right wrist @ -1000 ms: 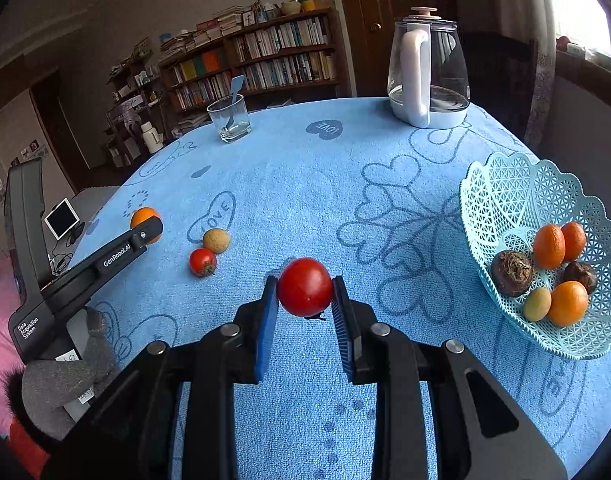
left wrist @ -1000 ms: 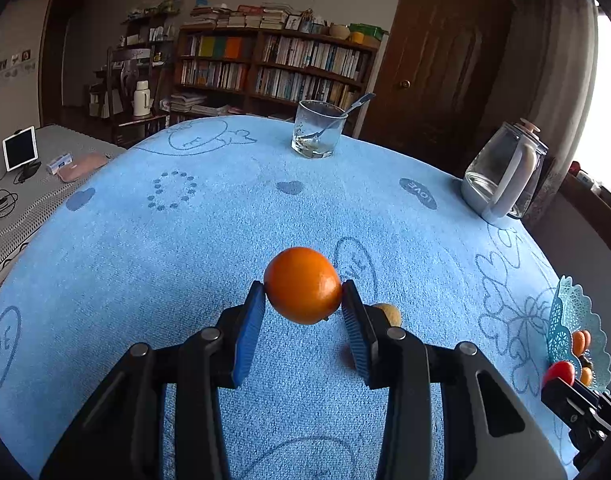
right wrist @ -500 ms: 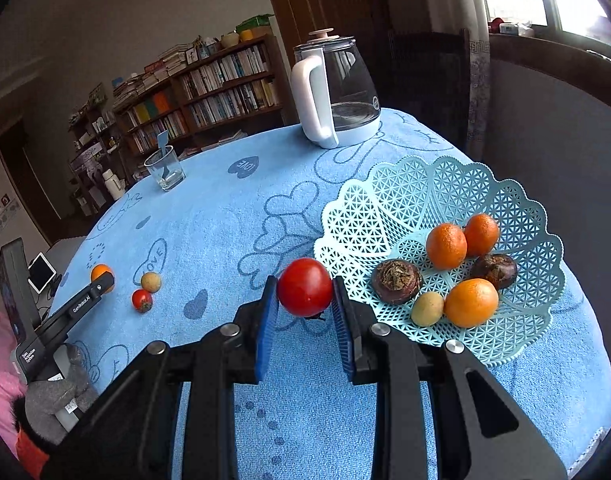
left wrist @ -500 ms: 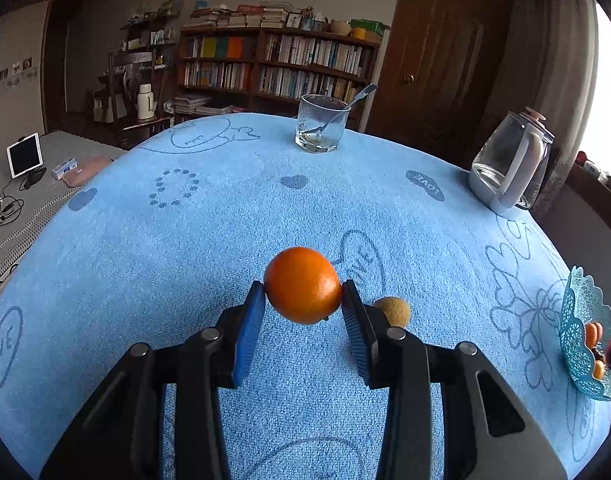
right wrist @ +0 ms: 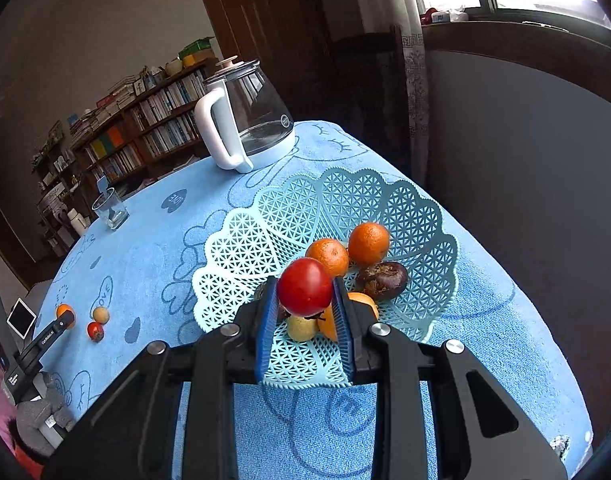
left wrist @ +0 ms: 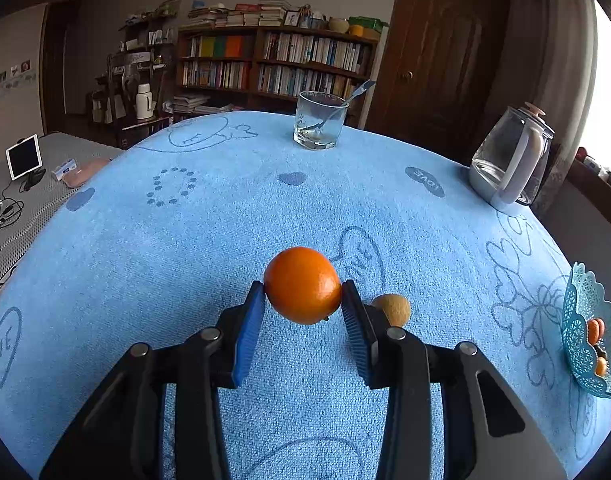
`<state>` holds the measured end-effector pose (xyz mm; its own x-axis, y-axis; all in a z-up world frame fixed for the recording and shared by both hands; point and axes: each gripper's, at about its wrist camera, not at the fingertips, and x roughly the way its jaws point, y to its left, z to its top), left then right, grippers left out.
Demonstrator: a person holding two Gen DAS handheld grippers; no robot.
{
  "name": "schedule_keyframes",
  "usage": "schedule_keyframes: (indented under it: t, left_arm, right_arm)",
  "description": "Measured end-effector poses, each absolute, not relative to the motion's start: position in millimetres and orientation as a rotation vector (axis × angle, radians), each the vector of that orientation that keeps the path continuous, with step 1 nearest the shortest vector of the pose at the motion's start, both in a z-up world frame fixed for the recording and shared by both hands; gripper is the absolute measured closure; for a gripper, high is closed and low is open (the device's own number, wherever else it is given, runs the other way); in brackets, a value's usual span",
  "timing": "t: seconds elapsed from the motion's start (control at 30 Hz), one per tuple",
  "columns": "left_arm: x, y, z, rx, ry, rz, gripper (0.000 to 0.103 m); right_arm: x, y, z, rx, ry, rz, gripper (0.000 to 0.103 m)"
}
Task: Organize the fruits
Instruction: 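Carry the tomato into the basket and open the right gripper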
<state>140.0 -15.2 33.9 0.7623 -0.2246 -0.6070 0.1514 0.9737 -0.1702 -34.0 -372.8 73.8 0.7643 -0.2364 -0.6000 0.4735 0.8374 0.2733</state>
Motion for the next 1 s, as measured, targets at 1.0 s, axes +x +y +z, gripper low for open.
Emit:
schedule_keyframes:
  t: [1.0]
  left_arm:
    - [92.6, -80.4, 63.9, -0.028, 0.671, -0.386, 0.063]
  right_arm:
    - [-53.8, -393.8, 61.2, 0.394, 0.535, -0.439, 0.061]
